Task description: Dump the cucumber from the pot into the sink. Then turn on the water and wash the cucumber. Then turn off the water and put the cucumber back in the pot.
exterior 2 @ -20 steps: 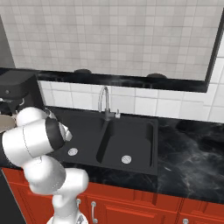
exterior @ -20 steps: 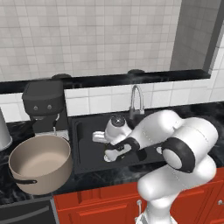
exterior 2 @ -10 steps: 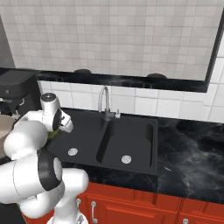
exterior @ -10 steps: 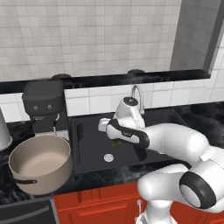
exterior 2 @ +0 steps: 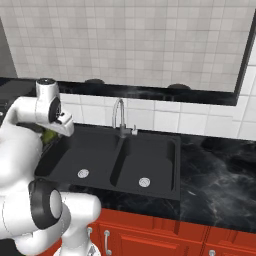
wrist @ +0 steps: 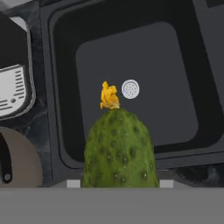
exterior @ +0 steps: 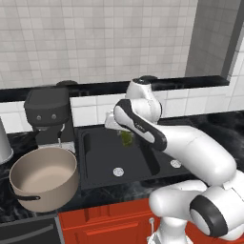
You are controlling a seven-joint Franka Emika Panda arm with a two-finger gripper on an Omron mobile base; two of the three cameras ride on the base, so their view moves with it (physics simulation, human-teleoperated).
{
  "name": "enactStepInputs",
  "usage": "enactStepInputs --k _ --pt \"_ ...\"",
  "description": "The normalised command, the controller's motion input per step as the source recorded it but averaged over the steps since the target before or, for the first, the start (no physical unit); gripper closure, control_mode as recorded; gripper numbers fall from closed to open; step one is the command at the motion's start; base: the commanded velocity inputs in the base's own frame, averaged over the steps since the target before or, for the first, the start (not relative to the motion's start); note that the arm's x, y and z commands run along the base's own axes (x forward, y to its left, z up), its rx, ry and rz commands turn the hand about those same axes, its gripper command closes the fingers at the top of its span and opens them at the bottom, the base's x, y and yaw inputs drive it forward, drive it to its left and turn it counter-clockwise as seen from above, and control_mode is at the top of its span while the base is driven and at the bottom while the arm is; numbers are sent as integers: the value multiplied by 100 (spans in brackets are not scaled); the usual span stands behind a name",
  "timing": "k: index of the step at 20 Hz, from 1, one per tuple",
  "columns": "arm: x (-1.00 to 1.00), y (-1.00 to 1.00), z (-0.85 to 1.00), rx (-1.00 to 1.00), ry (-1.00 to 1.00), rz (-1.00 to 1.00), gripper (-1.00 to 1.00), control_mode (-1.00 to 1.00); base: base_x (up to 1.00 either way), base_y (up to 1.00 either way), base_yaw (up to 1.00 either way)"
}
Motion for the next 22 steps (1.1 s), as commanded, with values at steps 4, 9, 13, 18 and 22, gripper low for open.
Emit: enactStepInputs --k 4,9,13,18,22 --pt "-62 54 49 -3 14 0 100 -100 0 0 0" --pt "-43 76 18 -7 0 0 100 -100 0 0 0" --pt "-16 89 11 -9 0 0 100 -100 0 0 0" --pt "0 81 0 -11 2 0 100 -100 0 0 0" --pt "2 68 0 -10 0 0 100 -100 0 0 0"
